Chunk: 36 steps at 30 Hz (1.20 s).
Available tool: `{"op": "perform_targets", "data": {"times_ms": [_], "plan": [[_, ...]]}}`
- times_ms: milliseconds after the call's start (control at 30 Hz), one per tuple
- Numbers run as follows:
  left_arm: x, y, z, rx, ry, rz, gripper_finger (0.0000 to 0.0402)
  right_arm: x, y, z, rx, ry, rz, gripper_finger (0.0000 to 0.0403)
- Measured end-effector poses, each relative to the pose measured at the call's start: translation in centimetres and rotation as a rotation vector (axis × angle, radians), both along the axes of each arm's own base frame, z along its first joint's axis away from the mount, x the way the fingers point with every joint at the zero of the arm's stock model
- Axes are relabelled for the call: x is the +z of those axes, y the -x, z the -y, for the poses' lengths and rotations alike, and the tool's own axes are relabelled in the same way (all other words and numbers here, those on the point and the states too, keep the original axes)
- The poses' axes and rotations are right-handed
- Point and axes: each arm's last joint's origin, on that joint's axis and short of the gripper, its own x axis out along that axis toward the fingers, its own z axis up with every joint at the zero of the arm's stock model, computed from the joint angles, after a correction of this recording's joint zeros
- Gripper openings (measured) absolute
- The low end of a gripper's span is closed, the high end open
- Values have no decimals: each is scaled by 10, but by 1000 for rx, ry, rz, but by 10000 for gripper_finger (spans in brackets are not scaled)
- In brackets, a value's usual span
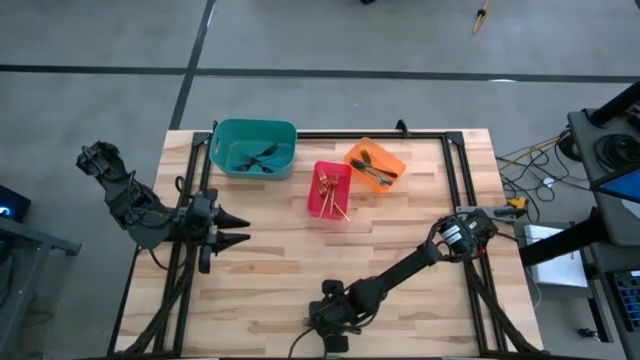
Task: Sort silverware by color (type)
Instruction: Put the black fork into the orange bin
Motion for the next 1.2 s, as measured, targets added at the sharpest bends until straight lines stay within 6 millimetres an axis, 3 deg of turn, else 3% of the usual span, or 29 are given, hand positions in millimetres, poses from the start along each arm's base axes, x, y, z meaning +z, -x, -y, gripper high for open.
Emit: {"op": "perform_targets", "data": {"times_ms": [200, 400, 600, 700, 967, 1200], "plan": [[0, 0, 0, 0, 0, 0, 130, -1, -5, 9, 7, 3, -2, 22], [0, 0, 0, 0, 1, 0, 130, 4, -4, 15, -3, 12, -21, 11], [0, 0, 0, 0, 5, 1, 130, 23, 8, 28, -95, 112, -106, 8], [0, 0, 0, 1, 5, 1, 130, 42, 8, 38, -144, 115, -90, 7], [1, 0, -1, 15, -30, 5, 130, 86, 1, 88, -296, 75, -51, 7], [1, 1, -2, 27, -31, 12, 130, 142, 9, 136, -427, -71, 11, 8]]}}
